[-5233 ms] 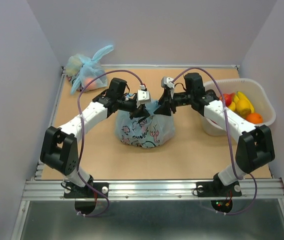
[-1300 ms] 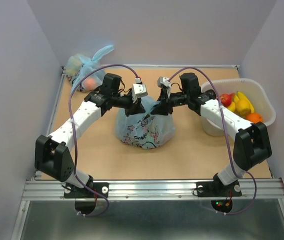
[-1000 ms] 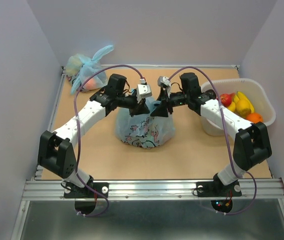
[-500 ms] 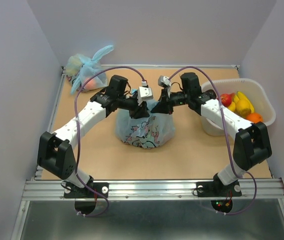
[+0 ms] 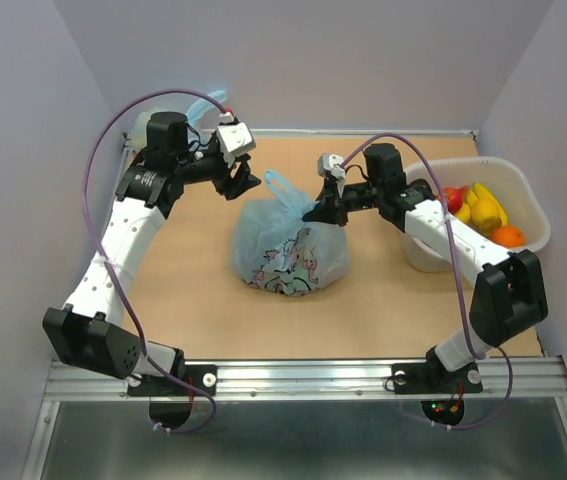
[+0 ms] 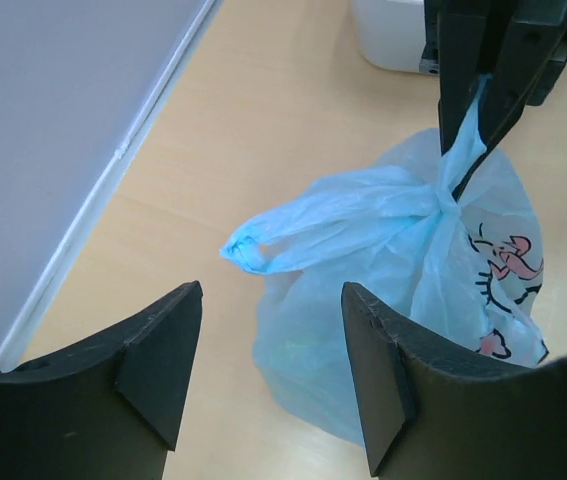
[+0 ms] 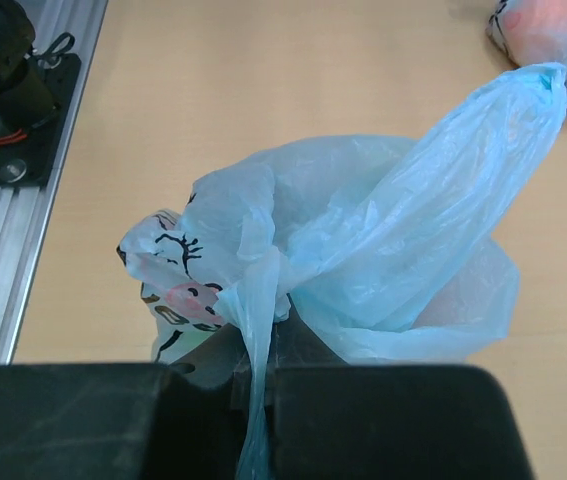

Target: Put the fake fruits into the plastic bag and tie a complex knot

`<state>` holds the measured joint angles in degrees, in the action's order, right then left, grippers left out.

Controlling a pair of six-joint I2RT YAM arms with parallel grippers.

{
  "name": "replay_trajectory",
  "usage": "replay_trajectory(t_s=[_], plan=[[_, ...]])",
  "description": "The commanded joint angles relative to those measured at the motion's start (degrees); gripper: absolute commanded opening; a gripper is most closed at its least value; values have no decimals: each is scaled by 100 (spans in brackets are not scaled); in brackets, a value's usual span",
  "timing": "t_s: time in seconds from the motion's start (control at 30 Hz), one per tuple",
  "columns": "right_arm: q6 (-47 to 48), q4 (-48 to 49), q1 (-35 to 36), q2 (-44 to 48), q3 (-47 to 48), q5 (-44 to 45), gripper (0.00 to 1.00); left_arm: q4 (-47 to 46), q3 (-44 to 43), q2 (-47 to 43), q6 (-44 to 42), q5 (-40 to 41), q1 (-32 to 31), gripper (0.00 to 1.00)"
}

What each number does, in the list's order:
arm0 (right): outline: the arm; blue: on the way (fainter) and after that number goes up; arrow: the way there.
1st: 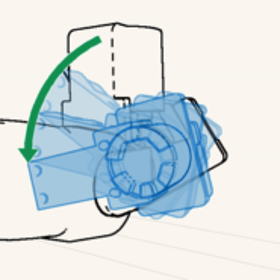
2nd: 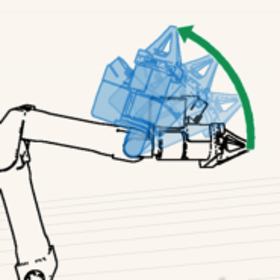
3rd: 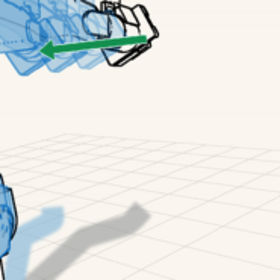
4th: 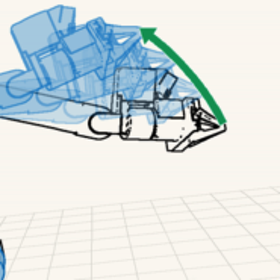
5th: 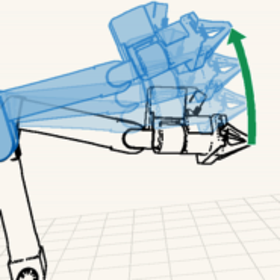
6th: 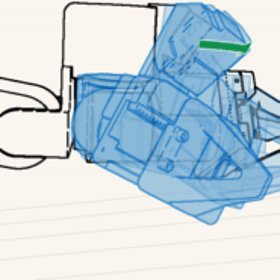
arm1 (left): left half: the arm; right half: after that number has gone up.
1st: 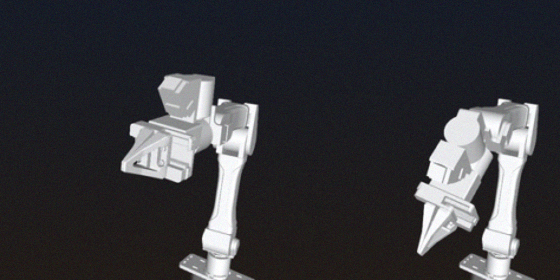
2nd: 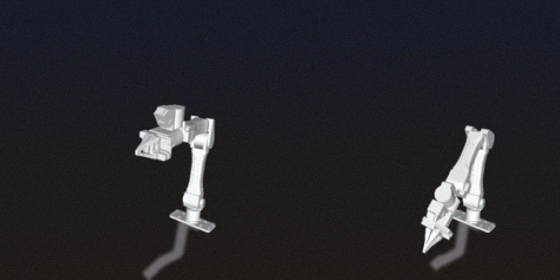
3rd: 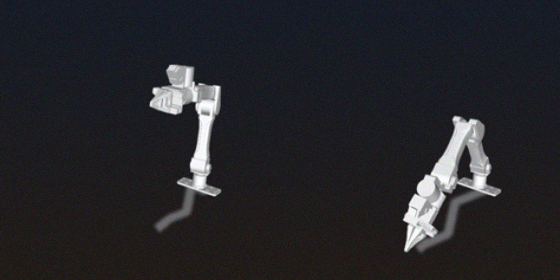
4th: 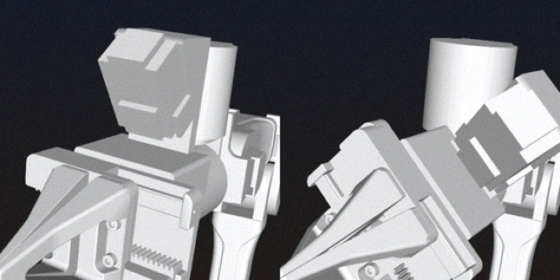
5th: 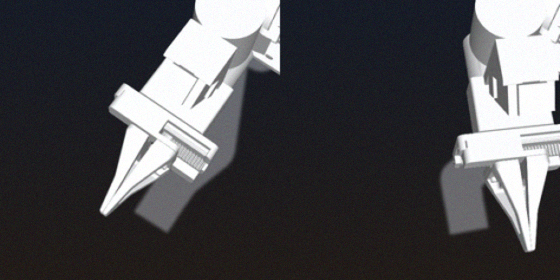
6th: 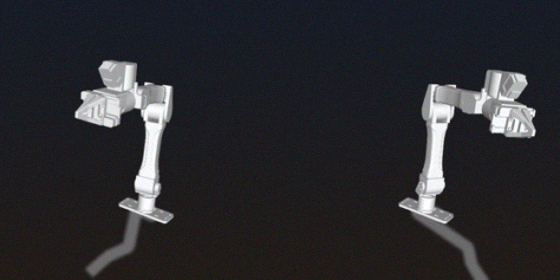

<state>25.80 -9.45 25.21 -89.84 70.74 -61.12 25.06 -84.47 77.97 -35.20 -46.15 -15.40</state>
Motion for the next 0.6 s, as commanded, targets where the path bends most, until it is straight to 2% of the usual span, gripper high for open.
replay_trajectory(t_s=[0.0,0.17,0.37,0.4,0.5,0.57], plan=[[679,216,45,301,-16,-136,1,245,-254,446,-495,71,-42,69],[1128,198,80,380,-60,-75,0,-203,-149,754,-435,1,124,70],[1576,119,142,485,-201,-67,0,-124,-632,1132,29,-683,213,71],[1612,110,159,494,-218,-66,0,-176,-615,1141,483,-798,265,71],[1682,84,186,477,-236,-31,0,-396,-484,1150,1153,-1255,353,71],[1752,66,203,476,-254,-14,0,-860,-352,1089,2145,-1457,423,73]])
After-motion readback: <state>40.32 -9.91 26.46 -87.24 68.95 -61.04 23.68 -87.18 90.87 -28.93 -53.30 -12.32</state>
